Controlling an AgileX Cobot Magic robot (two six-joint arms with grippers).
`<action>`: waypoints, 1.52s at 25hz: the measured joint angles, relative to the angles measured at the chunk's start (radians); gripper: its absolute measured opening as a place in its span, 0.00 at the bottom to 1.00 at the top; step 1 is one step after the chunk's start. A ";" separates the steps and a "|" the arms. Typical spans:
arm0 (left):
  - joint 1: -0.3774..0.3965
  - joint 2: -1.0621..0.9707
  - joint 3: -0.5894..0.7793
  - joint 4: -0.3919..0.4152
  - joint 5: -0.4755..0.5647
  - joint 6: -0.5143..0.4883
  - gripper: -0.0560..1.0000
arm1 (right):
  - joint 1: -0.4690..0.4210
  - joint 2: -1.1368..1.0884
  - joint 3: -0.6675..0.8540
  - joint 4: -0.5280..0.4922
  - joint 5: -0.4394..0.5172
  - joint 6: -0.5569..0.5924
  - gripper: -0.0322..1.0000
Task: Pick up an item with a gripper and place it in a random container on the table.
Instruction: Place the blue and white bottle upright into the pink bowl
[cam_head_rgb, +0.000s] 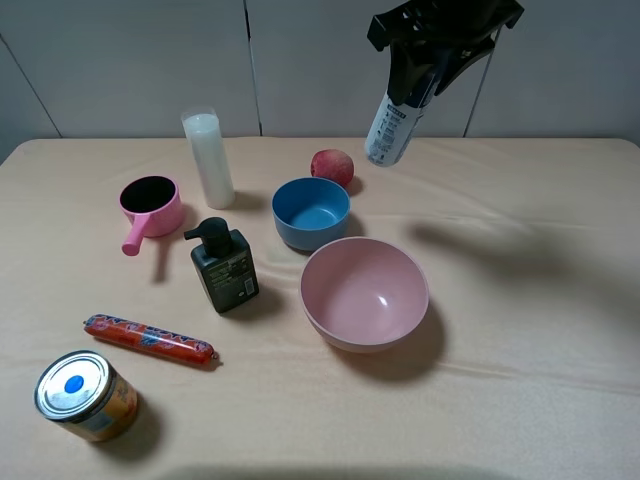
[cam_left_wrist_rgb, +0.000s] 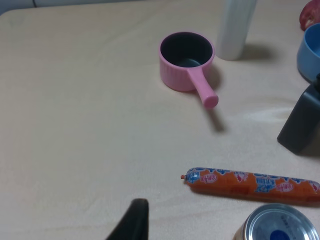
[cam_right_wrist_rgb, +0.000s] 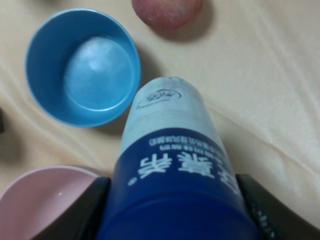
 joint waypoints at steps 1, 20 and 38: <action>0.000 0.000 0.000 0.000 0.000 0.000 1.00 | 0.012 -0.011 0.000 -0.009 0.001 0.005 0.40; 0.000 0.000 0.000 0.000 0.000 0.000 1.00 | 0.190 -0.173 0.232 -0.025 0.009 0.161 0.40; 0.000 0.000 0.000 0.000 0.000 0.000 1.00 | 0.261 -0.182 0.436 -0.016 0.004 0.243 0.40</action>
